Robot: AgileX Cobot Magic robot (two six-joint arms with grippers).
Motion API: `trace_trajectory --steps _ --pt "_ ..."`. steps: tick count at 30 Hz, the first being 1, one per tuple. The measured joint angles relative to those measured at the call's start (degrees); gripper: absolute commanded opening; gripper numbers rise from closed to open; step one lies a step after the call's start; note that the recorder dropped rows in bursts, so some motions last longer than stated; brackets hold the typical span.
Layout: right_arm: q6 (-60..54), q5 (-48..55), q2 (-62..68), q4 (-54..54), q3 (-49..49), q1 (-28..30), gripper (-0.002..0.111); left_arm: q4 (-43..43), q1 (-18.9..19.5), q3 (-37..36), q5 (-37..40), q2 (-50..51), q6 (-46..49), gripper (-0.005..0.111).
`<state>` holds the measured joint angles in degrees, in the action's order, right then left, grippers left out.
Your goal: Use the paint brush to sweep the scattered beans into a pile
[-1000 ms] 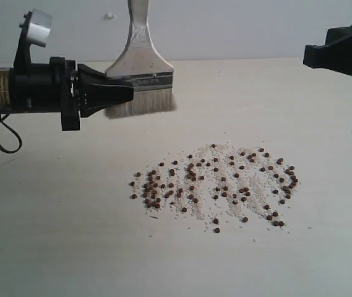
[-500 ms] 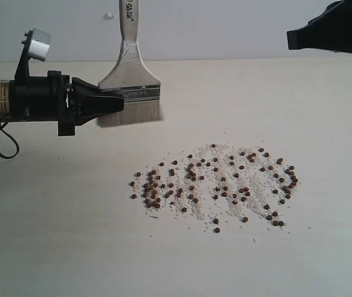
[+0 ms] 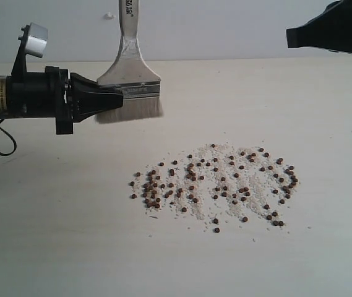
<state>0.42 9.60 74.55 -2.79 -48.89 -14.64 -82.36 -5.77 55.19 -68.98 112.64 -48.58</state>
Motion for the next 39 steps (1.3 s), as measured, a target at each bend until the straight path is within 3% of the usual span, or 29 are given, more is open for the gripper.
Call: trace_trajectory --steps 39 --pt "0.8 -3.2 0.0 0.1 0.0 0.0 0.0 -6.7 0.0 0.0 0.0 -0.3 0.1 0.0"
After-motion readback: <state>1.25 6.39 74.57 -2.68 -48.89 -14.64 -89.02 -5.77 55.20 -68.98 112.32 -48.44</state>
